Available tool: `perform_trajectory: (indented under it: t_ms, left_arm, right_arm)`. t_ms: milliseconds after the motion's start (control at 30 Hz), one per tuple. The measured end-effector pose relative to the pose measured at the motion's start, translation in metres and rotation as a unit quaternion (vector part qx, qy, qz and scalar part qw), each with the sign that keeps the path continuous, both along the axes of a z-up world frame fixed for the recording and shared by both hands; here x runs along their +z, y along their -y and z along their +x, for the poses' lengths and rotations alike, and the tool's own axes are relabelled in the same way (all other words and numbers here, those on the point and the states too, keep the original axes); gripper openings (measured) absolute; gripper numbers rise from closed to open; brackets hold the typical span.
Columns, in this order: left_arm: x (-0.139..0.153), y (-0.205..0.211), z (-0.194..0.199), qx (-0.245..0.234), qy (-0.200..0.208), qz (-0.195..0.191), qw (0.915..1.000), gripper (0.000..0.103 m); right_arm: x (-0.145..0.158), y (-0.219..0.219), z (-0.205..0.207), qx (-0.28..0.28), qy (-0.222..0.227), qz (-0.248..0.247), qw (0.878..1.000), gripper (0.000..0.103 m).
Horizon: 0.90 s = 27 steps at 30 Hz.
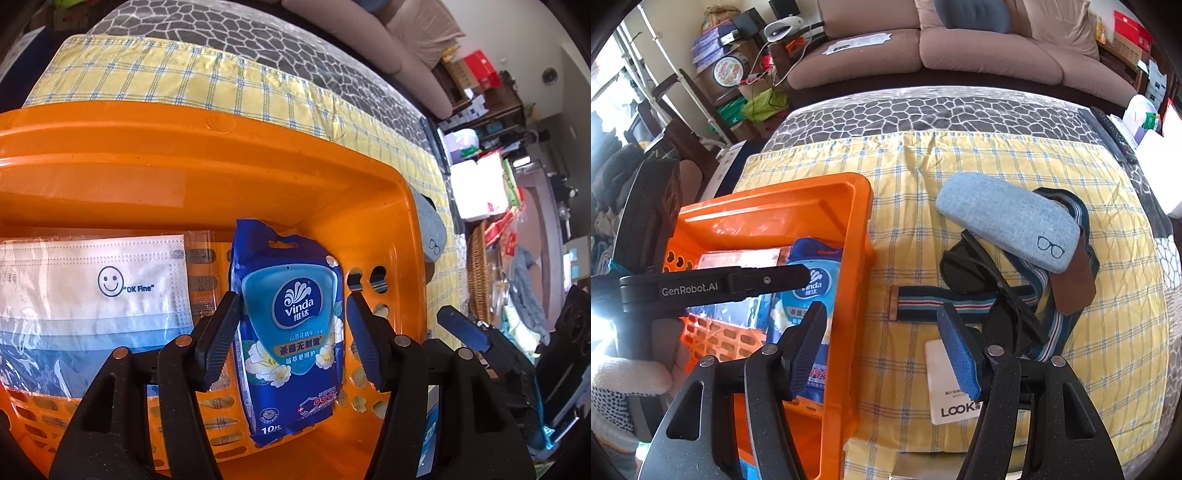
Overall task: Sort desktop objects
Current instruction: 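Open the right tool to drop the wipes pack into the basket, then withdraw the right tool from the basket toward the remaining items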
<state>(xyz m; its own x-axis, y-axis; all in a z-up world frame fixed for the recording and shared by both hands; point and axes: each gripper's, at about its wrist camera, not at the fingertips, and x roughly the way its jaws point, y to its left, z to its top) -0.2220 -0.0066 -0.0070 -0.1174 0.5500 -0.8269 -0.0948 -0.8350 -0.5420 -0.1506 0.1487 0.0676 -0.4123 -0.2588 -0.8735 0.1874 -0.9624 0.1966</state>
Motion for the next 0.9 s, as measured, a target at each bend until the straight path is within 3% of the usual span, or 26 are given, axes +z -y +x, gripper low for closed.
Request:
perform_trajectory:
  t_ms: [467, 600, 667, 900]
  left_arm:
    - [0.034, 0.014, 0.026, -0.003, -0.040, -0.029, 0.9988, 0.068]
    - [0.048, 0.021, 0.040, -0.004, -0.055, -0.045, 0.9974, 0.080]
    - [0.055, 0.023, 0.047, -0.003, -0.065, -0.056, 0.9963, 0.091]
    - [0.081, 0.027, 0.073, -0.003, -0.094, -0.068, 0.9932, 0.103]
  right_arm:
    - [0.015, 0.003, 0.009, 0.000, -0.015, 0.008, 1.000, 0.065]
    - [0.018, 0.007, 0.018, 0.001, -0.019, 0.015, 1.000, 0.065]
    - [0.019, 0.008, 0.022, 0.000, -0.021, 0.018, 1.000, 0.066]
    - [0.022, 0.004, 0.036, -0.004, -0.024, 0.026, 0.999, 0.083]
